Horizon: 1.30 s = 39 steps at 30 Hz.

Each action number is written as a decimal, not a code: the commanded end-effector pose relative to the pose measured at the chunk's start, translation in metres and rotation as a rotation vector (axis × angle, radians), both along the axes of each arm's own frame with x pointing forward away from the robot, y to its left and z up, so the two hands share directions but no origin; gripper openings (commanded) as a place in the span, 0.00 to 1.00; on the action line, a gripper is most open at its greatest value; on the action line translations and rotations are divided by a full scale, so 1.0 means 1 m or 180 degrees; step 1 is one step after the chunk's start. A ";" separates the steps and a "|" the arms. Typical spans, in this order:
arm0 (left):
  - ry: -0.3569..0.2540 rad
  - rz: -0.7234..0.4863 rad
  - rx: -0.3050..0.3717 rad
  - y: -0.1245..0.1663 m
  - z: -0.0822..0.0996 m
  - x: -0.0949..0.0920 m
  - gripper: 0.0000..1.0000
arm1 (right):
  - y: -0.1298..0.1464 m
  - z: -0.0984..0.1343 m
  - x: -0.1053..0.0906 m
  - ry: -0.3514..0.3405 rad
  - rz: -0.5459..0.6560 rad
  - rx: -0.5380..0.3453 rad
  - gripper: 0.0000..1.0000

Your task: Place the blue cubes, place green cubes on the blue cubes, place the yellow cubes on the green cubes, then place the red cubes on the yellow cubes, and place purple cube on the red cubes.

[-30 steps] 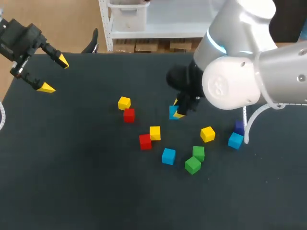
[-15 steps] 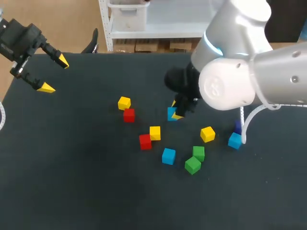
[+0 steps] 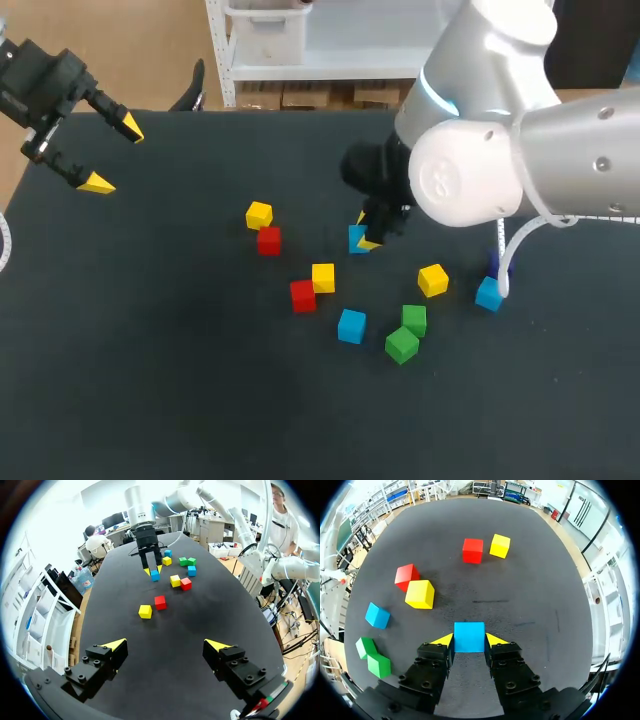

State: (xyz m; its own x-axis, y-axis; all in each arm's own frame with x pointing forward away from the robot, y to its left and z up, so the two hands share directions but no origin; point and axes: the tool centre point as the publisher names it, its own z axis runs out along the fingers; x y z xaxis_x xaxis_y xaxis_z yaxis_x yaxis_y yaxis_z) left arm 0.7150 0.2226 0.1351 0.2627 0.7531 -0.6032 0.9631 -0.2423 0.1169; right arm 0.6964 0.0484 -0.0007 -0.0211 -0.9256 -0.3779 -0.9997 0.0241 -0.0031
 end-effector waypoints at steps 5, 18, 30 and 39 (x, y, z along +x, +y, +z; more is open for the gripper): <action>-0.0008 0.0001 0.0001 0.000 0.000 0.000 1.00 | -0.002 -0.003 0.004 0.0018 -0.0013 -0.0009 0.00; -0.0008 0.0001 0.0001 0.000 0.000 0.000 1.00 | 0.000 -0.006 0.005 0.0019 0.0005 -0.0005 0.09; -0.0008 0.0001 0.0001 0.000 0.000 0.000 1.00 | 0.001 -0.006 0.008 0.0011 0.0004 0.0004 0.29; -0.0008 0.0001 0.0001 0.000 0.000 0.000 1.00 | 0.000 -0.006 0.008 0.0022 0.0011 0.0005 0.36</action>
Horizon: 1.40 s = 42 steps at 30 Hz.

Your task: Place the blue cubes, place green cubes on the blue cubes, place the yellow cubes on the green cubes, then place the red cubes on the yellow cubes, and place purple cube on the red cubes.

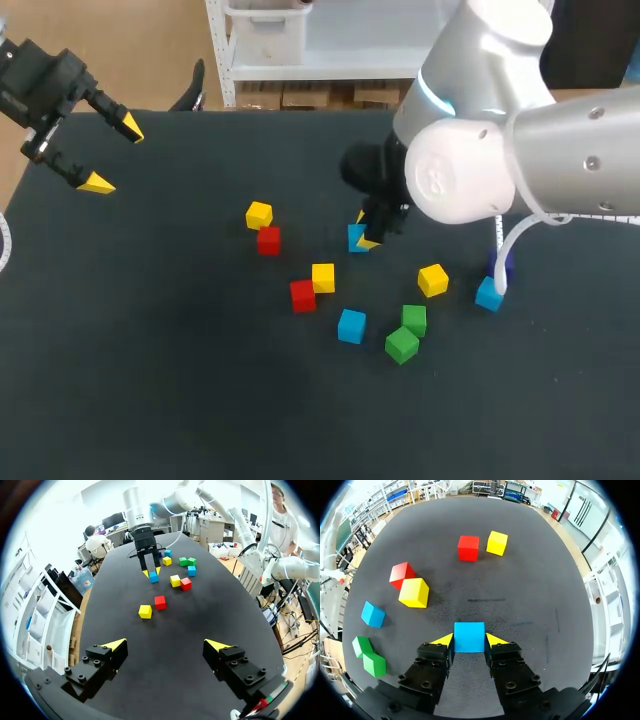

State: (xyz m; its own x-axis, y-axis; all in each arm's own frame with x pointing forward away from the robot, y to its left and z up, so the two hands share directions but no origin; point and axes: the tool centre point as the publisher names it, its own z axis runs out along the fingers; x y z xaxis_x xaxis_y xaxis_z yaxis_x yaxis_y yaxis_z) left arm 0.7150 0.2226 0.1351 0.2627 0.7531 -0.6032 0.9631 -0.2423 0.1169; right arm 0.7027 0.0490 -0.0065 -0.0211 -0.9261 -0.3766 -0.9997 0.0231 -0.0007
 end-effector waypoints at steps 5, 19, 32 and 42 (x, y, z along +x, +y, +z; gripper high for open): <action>-0.0008 0.0001 0.0001 0.000 0.000 0.000 1.00 | 0.000 0.000 0.001 0.0021 0.0008 0.0005 0.71; -0.0008 0.0001 0.0001 0.000 0.000 0.000 1.00 | -0.035 0.050 -0.002 -0.0024 -0.0177 0.0254 1.00; -0.0008 0.0001 0.0001 0.000 0.000 0.000 1.00 | -0.137 0.091 -0.055 0.0023 0.0464 0.0311 1.00; -0.0008 0.0001 0.0001 0.000 0.000 0.000 1.00 | -0.183 0.073 -0.105 0.0164 0.1391 0.0234 1.00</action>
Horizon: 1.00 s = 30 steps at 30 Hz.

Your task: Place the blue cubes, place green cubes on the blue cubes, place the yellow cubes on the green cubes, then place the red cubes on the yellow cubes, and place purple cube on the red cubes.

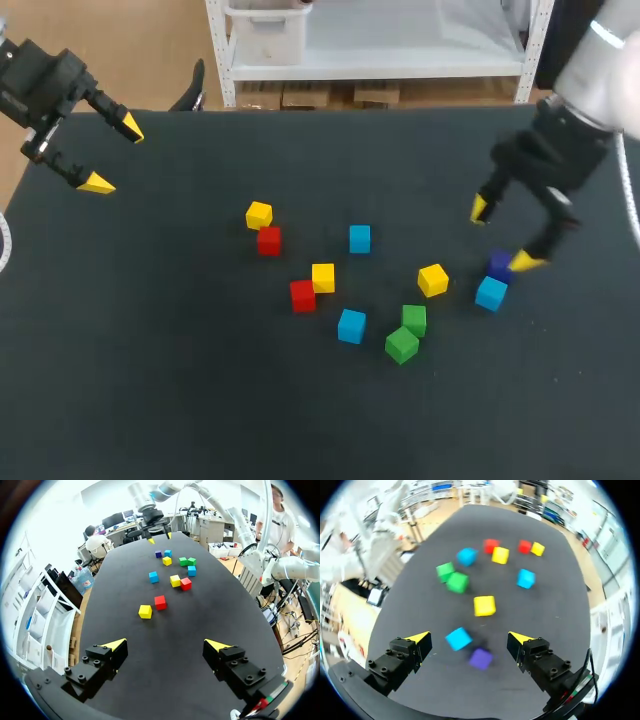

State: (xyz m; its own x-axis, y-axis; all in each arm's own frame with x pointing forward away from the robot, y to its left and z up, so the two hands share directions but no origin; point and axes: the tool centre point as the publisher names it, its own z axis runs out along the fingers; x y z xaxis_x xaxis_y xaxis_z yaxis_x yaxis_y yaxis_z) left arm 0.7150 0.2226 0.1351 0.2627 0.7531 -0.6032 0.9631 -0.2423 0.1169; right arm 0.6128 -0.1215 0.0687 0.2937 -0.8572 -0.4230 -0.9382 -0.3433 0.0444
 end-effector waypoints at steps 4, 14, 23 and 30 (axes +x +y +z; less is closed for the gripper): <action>-0.0008 0.0001 0.0001 0.000 0.000 0.000 1.00 | -0.019 -0.016 -0.031 -0.0085 0.0666 -0.0018 1.00; -0.0008 0.0001 0.0001 0.000 0.000 0.000 1.00 | -0.018 -0.039 -0.031 -0.0421 0.1202 0.0057 1.00; -0.0008 0.0001 0.0001 0.000 0.000 0.000 1.00 | -0.013 -0.055 -0.029 -0.0513 0.1611 0.0097 1.00; -0.0008 0.0001 0.0001 0.000 0.000 0.000 1.00 | -0.012 -0.063 -0.017 -0.0562 0.1710 0.0090 1.00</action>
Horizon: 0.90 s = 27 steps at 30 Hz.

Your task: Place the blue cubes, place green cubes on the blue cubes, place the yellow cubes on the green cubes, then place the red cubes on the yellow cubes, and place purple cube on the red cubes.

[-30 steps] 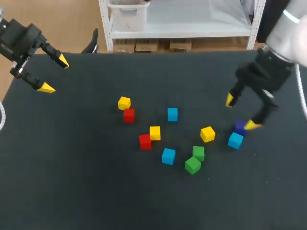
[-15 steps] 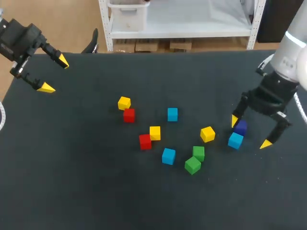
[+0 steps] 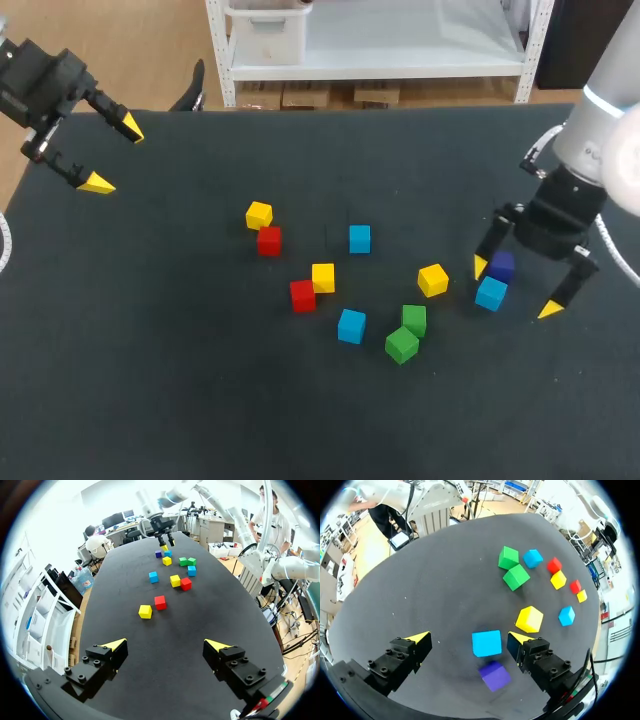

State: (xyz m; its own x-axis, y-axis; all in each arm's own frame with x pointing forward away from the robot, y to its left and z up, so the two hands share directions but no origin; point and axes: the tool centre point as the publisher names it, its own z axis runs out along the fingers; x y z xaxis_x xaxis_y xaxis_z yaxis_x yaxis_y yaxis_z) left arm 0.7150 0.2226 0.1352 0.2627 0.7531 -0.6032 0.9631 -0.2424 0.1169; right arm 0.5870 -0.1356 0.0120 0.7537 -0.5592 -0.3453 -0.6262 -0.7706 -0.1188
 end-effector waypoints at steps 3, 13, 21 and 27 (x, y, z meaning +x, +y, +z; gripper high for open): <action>-0.0008 0.0001 0.0001 0.000 0.000 0.000 1.00 | 0.002 -0.010 0.013 0.0013 0.0028 -0.0024 1.00; -0.0008 0.0001 0.0001 0.000 0.000 0.000 1.00 | 0.005 -0.015 0.021 -0.0044 0.0172 -0.0098 0.90; -0.0008 0.0001 0.0001 0.000 0.000 0.000 1.00 | 0.011 -0.017 0.022 -0.0051 0.0273 -0.0138 0.55; -0.0008 0.0001 0.0001 0.000 0.000 0.000 1.00 | 0.015 -0.018 0.022 -0.0055 0.0327 -0.0160 0.56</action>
